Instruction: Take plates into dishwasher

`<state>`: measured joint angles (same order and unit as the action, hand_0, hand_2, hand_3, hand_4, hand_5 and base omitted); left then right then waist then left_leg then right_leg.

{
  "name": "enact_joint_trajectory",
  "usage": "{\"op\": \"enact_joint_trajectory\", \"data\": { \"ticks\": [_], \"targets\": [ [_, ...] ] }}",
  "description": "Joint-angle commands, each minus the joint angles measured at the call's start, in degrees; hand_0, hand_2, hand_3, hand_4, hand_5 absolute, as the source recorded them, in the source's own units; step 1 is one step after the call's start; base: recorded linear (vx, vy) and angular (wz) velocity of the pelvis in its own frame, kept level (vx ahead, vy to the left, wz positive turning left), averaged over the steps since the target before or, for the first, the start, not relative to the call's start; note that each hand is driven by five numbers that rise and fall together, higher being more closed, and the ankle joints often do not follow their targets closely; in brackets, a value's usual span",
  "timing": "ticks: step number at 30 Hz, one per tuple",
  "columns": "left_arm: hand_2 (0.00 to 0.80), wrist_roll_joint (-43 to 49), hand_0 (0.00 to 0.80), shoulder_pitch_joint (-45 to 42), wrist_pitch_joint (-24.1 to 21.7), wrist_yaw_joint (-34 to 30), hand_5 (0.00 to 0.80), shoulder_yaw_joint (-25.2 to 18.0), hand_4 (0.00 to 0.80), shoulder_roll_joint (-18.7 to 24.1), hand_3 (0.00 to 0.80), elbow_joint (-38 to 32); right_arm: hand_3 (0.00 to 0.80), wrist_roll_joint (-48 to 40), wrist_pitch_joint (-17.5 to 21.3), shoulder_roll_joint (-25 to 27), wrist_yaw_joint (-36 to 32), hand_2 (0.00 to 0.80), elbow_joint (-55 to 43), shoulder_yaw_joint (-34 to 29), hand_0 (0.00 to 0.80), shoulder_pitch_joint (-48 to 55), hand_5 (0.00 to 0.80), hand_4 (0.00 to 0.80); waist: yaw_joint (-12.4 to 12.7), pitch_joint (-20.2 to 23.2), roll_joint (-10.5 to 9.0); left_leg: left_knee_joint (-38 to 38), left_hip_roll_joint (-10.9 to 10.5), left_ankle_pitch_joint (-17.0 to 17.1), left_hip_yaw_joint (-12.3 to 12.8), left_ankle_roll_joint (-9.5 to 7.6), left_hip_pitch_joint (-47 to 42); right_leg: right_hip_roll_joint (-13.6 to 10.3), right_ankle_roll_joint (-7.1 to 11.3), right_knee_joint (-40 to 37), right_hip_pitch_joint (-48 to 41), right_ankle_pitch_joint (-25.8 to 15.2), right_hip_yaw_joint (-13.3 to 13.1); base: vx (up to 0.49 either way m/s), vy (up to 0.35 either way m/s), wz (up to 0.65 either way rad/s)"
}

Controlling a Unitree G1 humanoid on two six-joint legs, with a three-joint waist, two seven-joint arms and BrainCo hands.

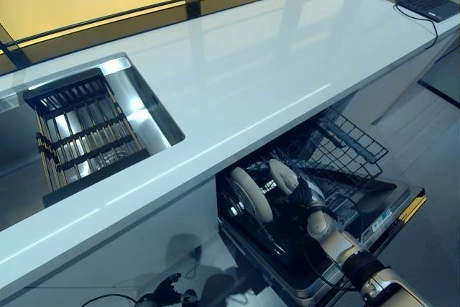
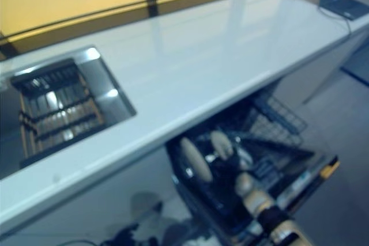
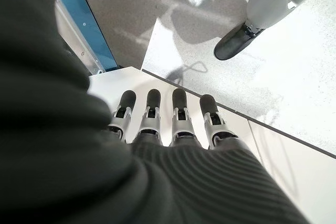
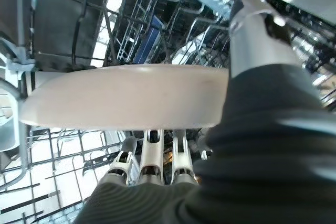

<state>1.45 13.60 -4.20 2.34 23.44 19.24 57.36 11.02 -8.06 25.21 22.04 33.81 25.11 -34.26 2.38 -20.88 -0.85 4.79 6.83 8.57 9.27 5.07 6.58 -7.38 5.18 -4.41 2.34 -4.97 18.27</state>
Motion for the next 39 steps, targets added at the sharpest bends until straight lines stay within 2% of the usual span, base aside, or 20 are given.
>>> {"op": "enact_joint_trajectory", "data": {
  "ticks": [1,9,28,30,33,39],
  "targets": [
    [0.000,0.2,0.000,0.8,-0.9,1.0,0.000,-0.3,0.000,-0.3,0.000,1.9,0.000,-0.7,2.9,2.1,3.8,0.000,-6.4,-2.2,0.000,0.4,0.000,0.000,0.3,1.4,-1.14,0.2,-1.4,-4.0,0.6,-2.63,-0.4,-0.9,1.09,4.4,3.8,0.3,-1.9,0.000,0.000,0.00],
    [0.000,1.2,0.000,-1.2,-1.2,1.1,0.000,-2.1,0.000,-0.3,0.000,1.9,0.000,-1.6,4.7,3.3,6.3,0.000,-13.2,-7.3,0.000,5.2,0.000,0.000,-0.8,2.3,-1.69,0.2,-1.1,-4.3,1.2,-2.70,-1.3,-0.5,1.17,4.1,3.1,0.4,-2.6,0.005,-0.002,-0.01],
    [0.000,4.0,0.000,-6.7,-2.6,1.2,0.000,-6.5,0.000,-0.3,0.000,2.9,0.000,-3.1,10.2,7.8,6.4,0.000,-26.1,-21.4,0.000,20.6,0.000,0.000,-3.7,6.0,-2.68,0.2,-0.1,-5.4,3.1,-2.87,-4.6,0.2,1.46,4.3,0.5,1.6,-4.7,0.015,-0.001,-0.04],
    [0.000,4.1,0.000,-7.3,-2.8,1.3,0.000,-7.0,0.000,-0.4,0.000,3.2,0.000,-4.6,11.3,8.0,6.9,0.000,-26.9,-23.3,0.000,22.7,0.000,0.000,-4.1,6.4,-2.61,0.2,0.0,-5.6,3.4,-2.84,-4.9,0.3,1.52,4.2,0.2,1.7,-5.0,0.021,0.011,-0.12],
    [0.000,4.2,0.000,-8.4,-3.1,1.7,0.000,-7.8,0.000,-0.7,0.000,3.1,0.000,-12.1,12.6,7.0,7.8,0.000,-28.3,-27.2,0.000,26.3,0.000,0.000,-5.0,7.2,-2.52,0.2,0.1,-5.7,4.0,-2.77,-5.5,0.3,1.63,4.1,-0.3,1.9,-5.5,0.010,0.005,-0.09],
    [0.000,3.4,0.000,-9.0,-3.3,2.1,0.000,-7.9,0.000,-1.1,0.000,3.9,0.000,-28.0,16.9,1.2,5.3,0.000,-26.3,-32.3,0.000,30.2,0.000,0.000,-6.7,8.5,-1.85,0.2,0.4,-5.7,4.9,-2.47,-6.3,0.3,1.45,4.4,-1.0,2.6,-6.1,0.005,0.002,-0.04]
  ]
}}
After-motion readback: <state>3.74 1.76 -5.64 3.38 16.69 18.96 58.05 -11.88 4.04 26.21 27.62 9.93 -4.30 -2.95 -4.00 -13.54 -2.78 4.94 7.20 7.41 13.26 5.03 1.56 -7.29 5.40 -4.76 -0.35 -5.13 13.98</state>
